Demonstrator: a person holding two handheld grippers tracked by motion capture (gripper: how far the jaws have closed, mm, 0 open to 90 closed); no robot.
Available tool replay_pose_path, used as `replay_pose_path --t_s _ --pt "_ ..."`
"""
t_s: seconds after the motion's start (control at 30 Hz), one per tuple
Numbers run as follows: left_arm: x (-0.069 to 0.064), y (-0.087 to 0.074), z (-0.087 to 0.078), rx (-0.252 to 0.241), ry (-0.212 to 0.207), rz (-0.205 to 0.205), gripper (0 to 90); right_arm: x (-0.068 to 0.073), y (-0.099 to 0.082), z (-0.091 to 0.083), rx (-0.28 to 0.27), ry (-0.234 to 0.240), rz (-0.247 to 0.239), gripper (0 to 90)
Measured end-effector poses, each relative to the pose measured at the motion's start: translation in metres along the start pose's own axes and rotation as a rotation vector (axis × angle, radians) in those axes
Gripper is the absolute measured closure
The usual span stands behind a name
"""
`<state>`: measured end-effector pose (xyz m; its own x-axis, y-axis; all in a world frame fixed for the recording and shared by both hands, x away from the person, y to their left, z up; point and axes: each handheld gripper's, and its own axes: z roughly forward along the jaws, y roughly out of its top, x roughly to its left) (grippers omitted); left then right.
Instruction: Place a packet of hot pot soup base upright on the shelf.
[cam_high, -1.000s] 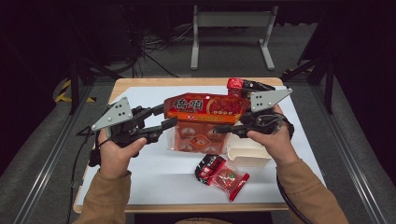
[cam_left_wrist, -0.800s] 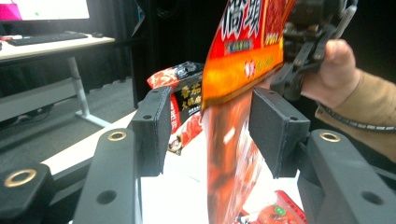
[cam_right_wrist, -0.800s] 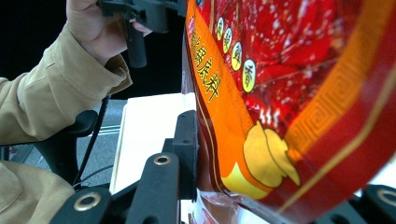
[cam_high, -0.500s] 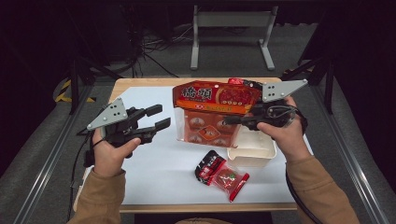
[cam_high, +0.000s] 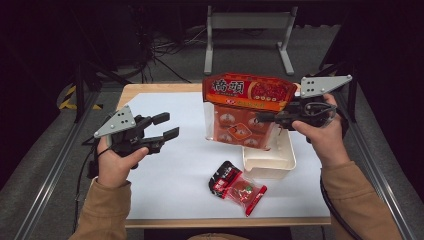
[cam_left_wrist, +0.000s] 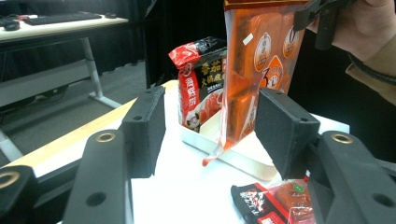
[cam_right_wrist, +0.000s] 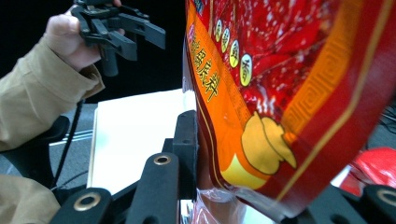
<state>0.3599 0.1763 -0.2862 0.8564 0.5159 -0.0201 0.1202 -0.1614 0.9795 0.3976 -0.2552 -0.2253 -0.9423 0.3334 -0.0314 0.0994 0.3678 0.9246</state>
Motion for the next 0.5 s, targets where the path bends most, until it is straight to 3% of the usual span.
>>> replay_pose_path --t_s 0.5 --pt "0.007 -0.005 0.001 0.033 0.026 -0.002 35.3 -0.018 -0.002 -0.021 0.016 -0.084 0.016 71.1"
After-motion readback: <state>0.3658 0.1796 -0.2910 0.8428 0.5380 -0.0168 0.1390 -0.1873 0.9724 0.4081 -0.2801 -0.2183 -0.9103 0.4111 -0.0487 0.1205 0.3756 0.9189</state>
